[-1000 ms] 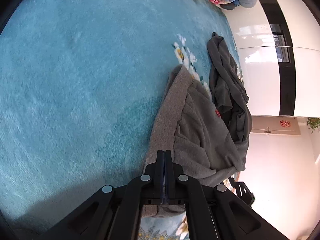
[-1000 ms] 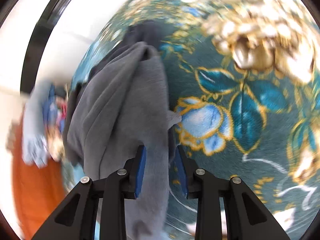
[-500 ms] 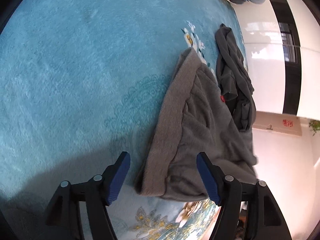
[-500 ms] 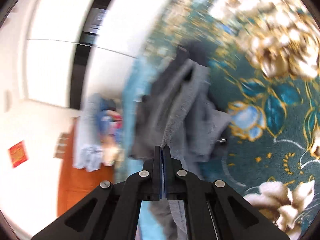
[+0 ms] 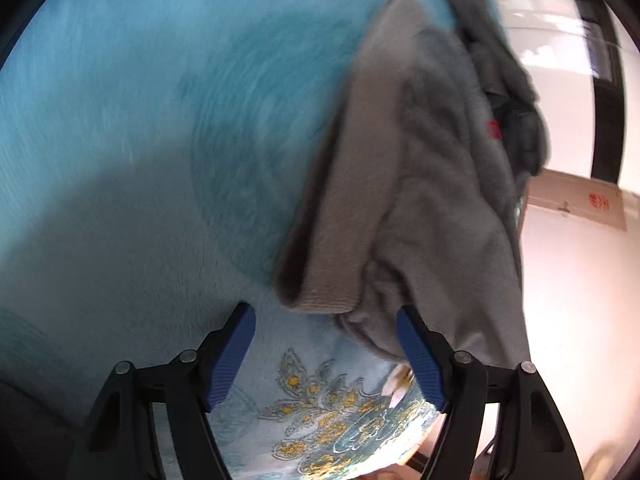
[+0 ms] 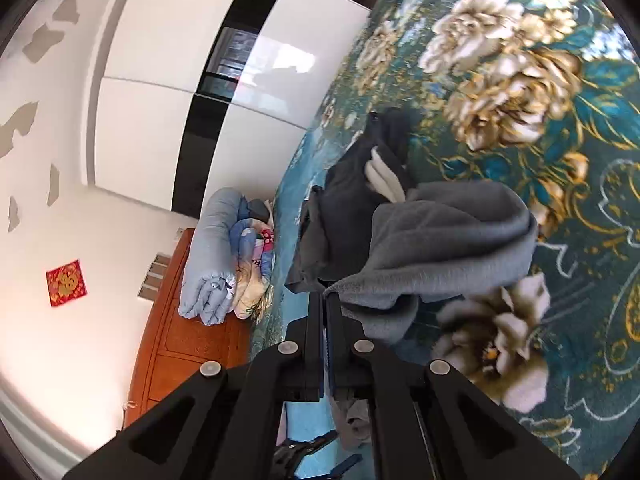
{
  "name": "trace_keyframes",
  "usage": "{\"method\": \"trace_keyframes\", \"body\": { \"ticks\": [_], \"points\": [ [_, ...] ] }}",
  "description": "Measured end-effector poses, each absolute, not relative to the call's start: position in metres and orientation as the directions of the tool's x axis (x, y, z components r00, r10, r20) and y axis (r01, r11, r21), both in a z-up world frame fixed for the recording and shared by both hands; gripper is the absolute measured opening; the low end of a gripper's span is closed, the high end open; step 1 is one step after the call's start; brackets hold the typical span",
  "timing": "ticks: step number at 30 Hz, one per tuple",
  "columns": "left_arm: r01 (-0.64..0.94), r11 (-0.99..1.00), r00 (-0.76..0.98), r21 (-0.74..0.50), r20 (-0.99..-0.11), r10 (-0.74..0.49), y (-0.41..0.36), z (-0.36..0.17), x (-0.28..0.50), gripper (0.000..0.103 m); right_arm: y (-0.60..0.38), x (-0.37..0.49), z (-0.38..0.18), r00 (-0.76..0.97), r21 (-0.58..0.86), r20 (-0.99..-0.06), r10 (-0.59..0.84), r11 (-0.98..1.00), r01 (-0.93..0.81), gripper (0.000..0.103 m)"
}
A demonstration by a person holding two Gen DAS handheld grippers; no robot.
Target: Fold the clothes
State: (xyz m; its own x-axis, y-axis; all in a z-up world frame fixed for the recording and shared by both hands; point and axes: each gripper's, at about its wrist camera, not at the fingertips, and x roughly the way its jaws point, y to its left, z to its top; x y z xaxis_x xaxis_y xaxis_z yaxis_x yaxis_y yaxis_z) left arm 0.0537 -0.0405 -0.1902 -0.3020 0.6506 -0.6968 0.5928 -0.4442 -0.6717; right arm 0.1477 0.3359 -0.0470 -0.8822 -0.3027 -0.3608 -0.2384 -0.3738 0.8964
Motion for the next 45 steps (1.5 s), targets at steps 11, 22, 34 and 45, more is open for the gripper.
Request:
{"method": "trace_keyframes", "body": {
  "ticks": [11,22,34,45],
  "points": [
    [0.627,-0.321,-0.377,-0.710,-0.637,0.672,-0.057,-0.198,0.061,0.045,0.341,0.148,-0.055,-0.861,0.880,-0.404,-0.309,-0.388,-0.273,0.001],
    [0.571,-0.471,-0.359,-0.672,-0.721,0.593,-0.078,-0.179,0.060,0.010,0.332,0.163,-0.058,-0.832,0.863,-0.453,-0.319,-0.391,-0.320,0.002],
    [0.487,-0.438,-0.554,-0.755,-0.655,0.514,-0.179,-0.094,0.084,0.009,0.297,0.185,-0.025,-0.821,0.861,-0.434,-0.372,-0.440,-0.256,0.001],
    [0.531,-0.480,-0.499,-0.699,-0.715,0.490,-0.177,-0.072,0.049,0.009,0.299,0.157,-0.006,-0.811,0.848,-0.444,-0.381,-0.470,-0.244,0.001]
  ]
}}
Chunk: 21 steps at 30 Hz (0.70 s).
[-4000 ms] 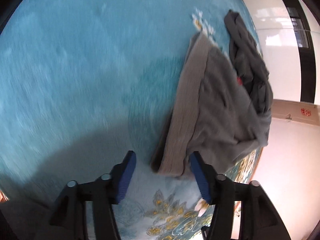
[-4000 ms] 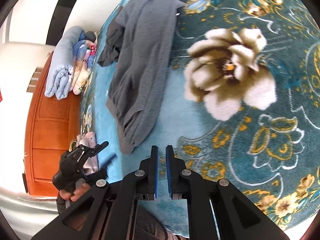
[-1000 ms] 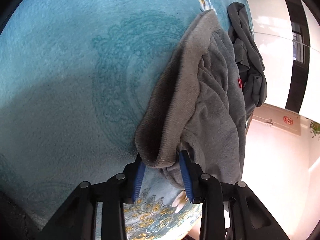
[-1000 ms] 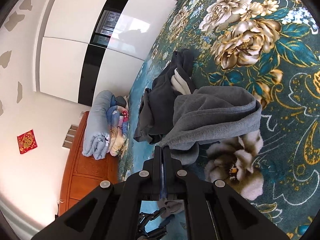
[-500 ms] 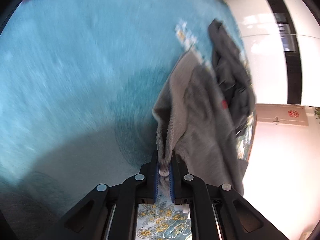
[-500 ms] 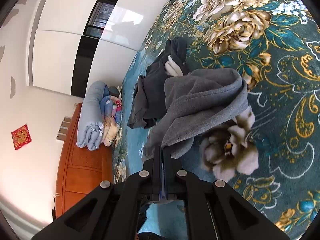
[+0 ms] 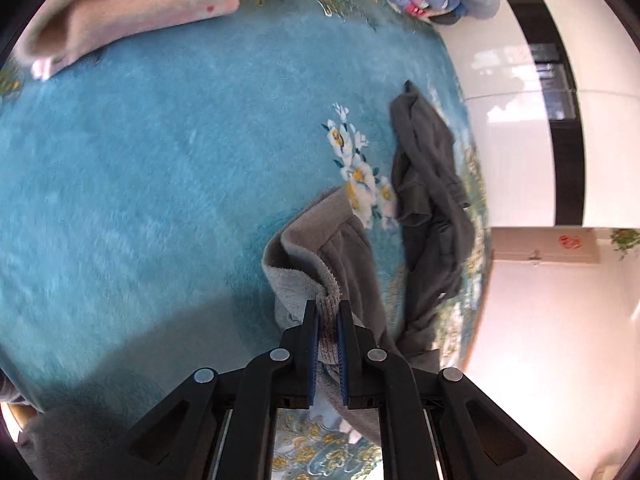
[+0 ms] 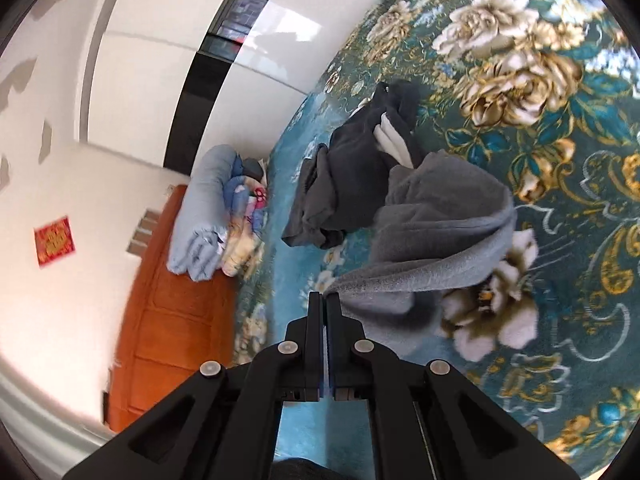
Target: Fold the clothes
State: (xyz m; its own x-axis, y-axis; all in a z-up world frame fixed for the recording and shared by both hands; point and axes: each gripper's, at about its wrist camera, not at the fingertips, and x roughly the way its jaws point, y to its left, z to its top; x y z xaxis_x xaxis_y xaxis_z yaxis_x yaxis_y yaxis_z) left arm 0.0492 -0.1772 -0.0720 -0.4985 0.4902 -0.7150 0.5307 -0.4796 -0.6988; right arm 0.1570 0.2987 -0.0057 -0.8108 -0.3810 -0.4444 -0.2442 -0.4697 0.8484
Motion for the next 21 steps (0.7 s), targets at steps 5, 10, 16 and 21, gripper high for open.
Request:
{"method": "trace_keyframes", "body": {
  "ticks": [5,10,16,21],
  "points": [
    [0.439,-0.504,-0.558,-0.744,-0.665,0.495,-0.174,-0.006,0.012,0.009,0.303,0.101,0.038,-0.811,0.808,-0.463,-0.358,-0.546,-0.220,0.001],
    [0.216,-0.482,-0.699,-0.849,-0.479,0.531,-0.192,0.090,0.013,0.009,0.299,0.095,0.130,-0.886,0.779,-0.312,-0.342,-0.626,-0.033,0.001],
    [0.211,-0.598,-0.707,-0.773,-0.543,0.453,-0.210,0.076,0.054,0.009,0.275,0.138,0.134,-0.903,0.716,-0.252,-0.347,-0.695,0.067,0.001],
    [0.523,-0.613,-0.472,-0.591,-0.801,0.370,-0.221,-0.053,0.077,0.008,0.252,0.156,-0.022,-0.726,0.760,-0.558,-0.402,-0.598,-0.253,0.000]
  ]
}}
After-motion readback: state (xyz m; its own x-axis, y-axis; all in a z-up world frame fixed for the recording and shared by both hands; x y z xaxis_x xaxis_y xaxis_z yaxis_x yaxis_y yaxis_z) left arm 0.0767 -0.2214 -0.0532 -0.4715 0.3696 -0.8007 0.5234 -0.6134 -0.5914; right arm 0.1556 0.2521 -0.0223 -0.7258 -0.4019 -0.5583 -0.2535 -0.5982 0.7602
